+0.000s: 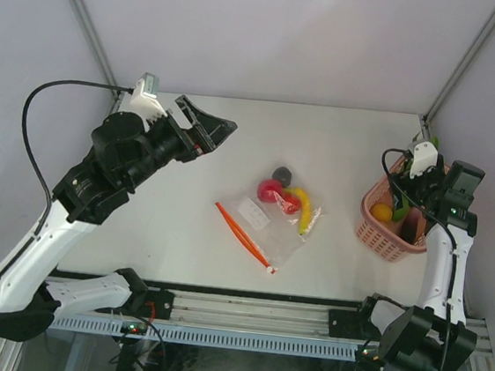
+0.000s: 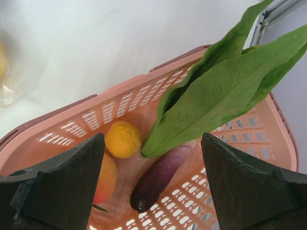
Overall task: Open the zip-top bag and remove the fake food
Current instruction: Place the fake fruit in the bin.
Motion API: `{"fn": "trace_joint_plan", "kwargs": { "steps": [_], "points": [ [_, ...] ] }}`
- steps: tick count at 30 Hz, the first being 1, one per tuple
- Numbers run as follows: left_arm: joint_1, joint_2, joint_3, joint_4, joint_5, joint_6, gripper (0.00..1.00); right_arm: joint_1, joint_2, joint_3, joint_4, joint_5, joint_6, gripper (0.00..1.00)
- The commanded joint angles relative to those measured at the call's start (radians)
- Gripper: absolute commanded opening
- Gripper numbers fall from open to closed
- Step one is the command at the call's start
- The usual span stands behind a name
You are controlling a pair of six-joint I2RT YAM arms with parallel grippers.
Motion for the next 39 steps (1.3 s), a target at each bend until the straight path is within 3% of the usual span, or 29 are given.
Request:
{"fn": "trace_joint_plan", "kwargs": {
  "steps": [1, 10, 16, 31, 35, 39],
  "points": [
    [0.037, 0.003, 0.025, 0.078, 0.072, 0.026, 1.0, -0.006, -0.004, -0.002, 0.042, -0.028, 0.032, 0.81],
    [0.215, -0.016, -0.057, 0.193, 0.235, -0.072, 1.0, -0.007, -0.009, -0.009, 0.047, -0.056, 0.034, 0.81],
    [0.187, -0.003, -0.067, 0.239, 0.289, -0.099, 1.0, -0.007, -0.011, -0.01, 0.046, -0.06, 0.036, 0.81],
    [0.057, -0.099, -0.035, 0.254, 0.144, 0.002, 1.0, -0.007, -0.034, -0.01, 0.047, -0.147, 0.05, 0.81],
    [0.057, -0.154, -0.217, 0.314, 0.117, 0.116, 1.0, -0.004, -0.071, -0.012, 0.044, -0.252, 0.043, 0.81],
    [0.059, -0.277, -0.573, 0.636, 0.218, 0.246, 1.0, 0.01, -0.119, -0.012, 0.06, -0.376, 0.056, 0.9]
  ]
}}
